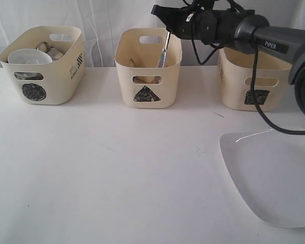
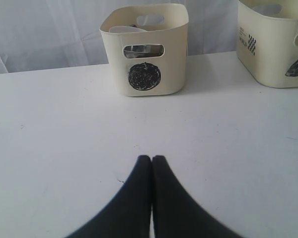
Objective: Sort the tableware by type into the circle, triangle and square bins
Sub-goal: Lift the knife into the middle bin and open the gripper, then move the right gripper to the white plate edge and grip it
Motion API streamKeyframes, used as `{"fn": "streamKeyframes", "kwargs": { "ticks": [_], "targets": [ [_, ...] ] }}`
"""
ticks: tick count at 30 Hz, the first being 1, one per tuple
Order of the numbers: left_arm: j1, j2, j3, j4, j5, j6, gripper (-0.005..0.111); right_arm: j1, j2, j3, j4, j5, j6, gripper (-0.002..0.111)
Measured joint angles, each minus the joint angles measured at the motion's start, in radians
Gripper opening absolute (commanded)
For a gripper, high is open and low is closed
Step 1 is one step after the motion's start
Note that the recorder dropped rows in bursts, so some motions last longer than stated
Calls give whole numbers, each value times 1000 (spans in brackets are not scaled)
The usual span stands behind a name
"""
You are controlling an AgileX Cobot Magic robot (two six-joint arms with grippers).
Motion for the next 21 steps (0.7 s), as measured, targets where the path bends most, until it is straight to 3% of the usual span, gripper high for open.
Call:
{"fn": "streamKeyframes", "kwargs": {
  "ticks": [6, 11, 21],
  "targets": [
    [0, 0, 0, 0, 0, 0, 0, 11, -40, 0, 0, 87, -103, 29],
    [0, 0, 0, 0, 0, 0, 0, 41, -115, 24, -38, 302, -235, 29],
    [0, 0, 0, 0, 0, 0, 0, 160, -366, 348, -313, 700, -288, 31]
  ]
}}
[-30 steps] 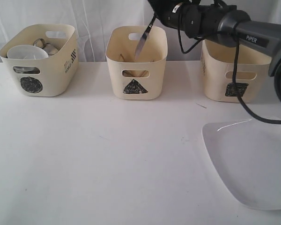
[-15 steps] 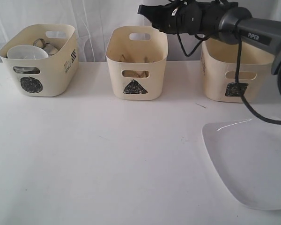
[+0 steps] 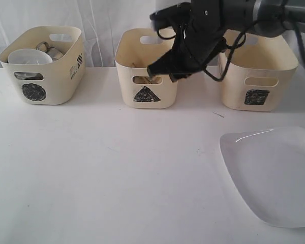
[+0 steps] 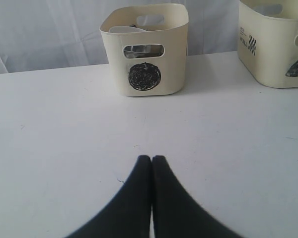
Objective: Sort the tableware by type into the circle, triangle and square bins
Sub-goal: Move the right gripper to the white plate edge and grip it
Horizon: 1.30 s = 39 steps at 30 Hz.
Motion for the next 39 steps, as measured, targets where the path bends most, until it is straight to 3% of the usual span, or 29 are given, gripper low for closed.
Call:
{"fn": "streamKeyframes", "kwargs": {
  "ticks": [7, 11, 17, 25, 39],
  "targets": [
    [0, 0, 0, 0, 0, 0, 0, 178, -222, 298, -172, 220, -4, 57],
    [0, 0, 0, 0, 0, 0, 0, 306, -263, 455, -236, 343, 28, 58],
    [0, 0, 0, 0, 0, 0, 0, 452, -263, 648, -497, 425, 267, 58],
    [0, 0, 0, 0, 0, 0, 0, 465, -261, 748, -547, 373, 404, 58],
    [0, 0, 0, 0, 0, 0, 0, 459, -127, 890, -589, 200, 474, 58]
  ]
}}
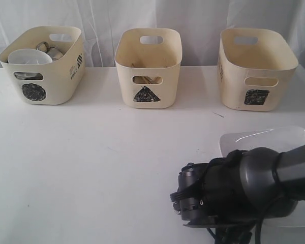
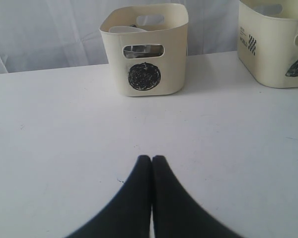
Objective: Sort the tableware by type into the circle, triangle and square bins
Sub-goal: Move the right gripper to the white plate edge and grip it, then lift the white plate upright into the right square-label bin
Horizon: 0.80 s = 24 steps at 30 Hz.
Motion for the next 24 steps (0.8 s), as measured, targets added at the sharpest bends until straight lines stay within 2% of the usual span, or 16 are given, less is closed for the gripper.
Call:
{"fn": "streamKeyframes", "kwargs": {
  "ticks": [2, 4, 7, 15, 24],
  "targets": [
    [0, 0, 0, 0, 0, 0, 0, -17, 15, 22, -42, 6, 22, 57],
    [0, 0, 0, 0, 0, 0, 0, -31, 21, 37, -77, 6, 54, 43],
    [0, 0, 0, 0, 0, 0, 0, -35, 32, 51, -77, -22, 88, 0],
    [0, 0, 0, 0, 0, 0, 0, -43, -27, 58, -33, -91, 167, 0],
    [0, 0, 0, 0, 0, 0, 0, -26, -470, 27, 2, -135, 204, 0]
  ]
}}
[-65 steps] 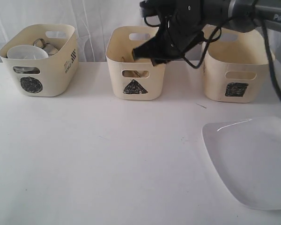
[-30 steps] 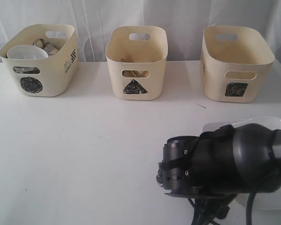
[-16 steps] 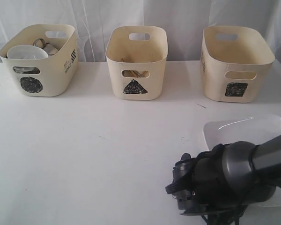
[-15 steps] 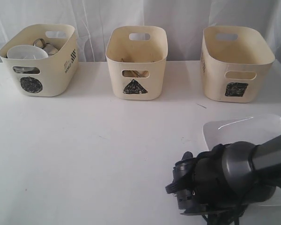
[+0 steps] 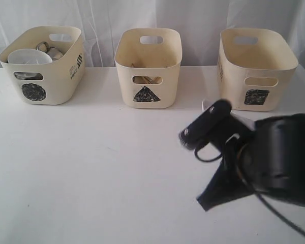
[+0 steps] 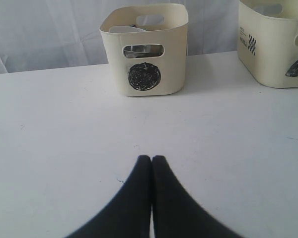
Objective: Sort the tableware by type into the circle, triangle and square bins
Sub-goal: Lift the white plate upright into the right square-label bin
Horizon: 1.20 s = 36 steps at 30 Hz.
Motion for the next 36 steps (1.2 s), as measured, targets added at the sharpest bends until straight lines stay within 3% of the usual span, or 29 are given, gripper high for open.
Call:
{"fn": "streamKeyframes", "kwargs": {
  "ticks": [7, 13, 28, 36],
  "targets": [
    [0, 0, 0, 0, 0, 0, 0, 4, -259, -83, -27, -22, -24, 0],
    [0, 0, 0, 0, 0, 0, 0, -34, -302, -167, -63, -48, -42, 0],
    [0, 0, 0, 0, 0, 0, 0, -462, -90, -371, -42, -480, -185, 0],
    [0, 0, 0, 0, 0, 0, 0, -612, 146, -488, -9, -680, -202, 0]
  ]
}}
